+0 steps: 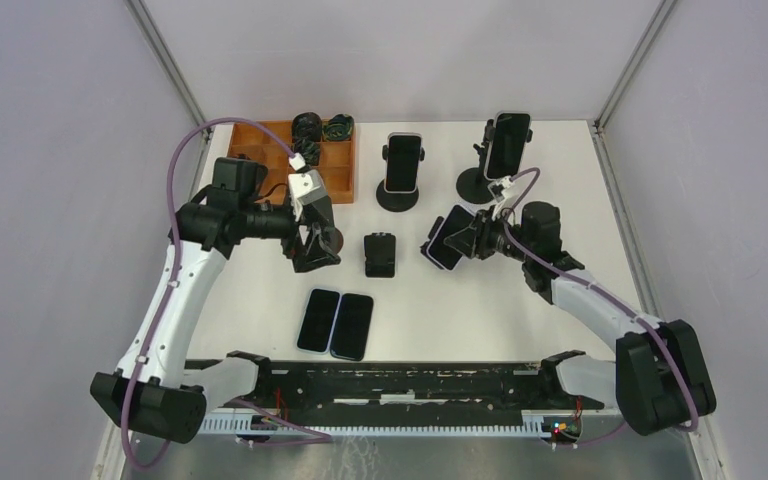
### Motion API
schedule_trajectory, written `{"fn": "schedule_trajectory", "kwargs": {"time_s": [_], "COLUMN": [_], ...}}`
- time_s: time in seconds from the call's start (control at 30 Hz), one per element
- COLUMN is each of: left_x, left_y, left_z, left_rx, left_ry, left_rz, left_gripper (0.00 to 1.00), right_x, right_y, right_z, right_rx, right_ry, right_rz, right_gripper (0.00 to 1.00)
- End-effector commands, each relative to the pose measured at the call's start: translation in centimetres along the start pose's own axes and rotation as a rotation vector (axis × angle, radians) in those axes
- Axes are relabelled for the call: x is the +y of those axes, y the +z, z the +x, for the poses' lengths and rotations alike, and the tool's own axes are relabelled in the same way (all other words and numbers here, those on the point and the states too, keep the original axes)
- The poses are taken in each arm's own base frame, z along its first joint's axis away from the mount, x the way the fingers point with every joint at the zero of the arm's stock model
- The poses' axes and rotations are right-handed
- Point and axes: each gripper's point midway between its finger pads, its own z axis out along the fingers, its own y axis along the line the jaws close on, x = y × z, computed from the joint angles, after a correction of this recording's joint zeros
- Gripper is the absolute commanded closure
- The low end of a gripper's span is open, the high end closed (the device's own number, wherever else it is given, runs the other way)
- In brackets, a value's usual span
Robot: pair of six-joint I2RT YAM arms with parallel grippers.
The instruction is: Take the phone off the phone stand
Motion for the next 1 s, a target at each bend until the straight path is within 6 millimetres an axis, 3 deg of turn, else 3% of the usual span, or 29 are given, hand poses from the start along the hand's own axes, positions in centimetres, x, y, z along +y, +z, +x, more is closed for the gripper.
{"fn": "schedule_trajectory", "kwargs": {"time_s": [0.0,0.27,0.43,0.63,0.97], "left_x": [-2.3,-2.5,-2.3,-4.0,-5.9], "left_y": [-1.1,-0.7,-0.5,-0.1,-0.3], "left_z": [-2.9,-4.0,-6.6,-6.9,-5.1], "left_rx": [-0.111,-0.127,-0.141,-0.136,-0.08], "left_ry": [0.221,0.527,0.59,0.619,0.637], "left_rz": [0.074,0.089,0.076,0.112,0.17], "left_gripper": [0.0,0.0,0.01,0.02,0.13], "right_x": [9.0,18.9,24.8,29.5,34.3], "right_y": [-1.5,-4.3,-5.8,-7.2,-7.2], "right_z": [-5.1,-6.4,-7.6,-7.7,-8.4], "right_rx": [-0.13,-0.171,-0.185,-0.189,-0.163], "right_ry": [-0.125,-0.136,-0.154,-0.181,-0.2], "right_rz": [-0.294,-0.589,-0.785,-0.973,-1.125], "right_gripper": [1.0,1.0,1.0,1.0,1.0]}}
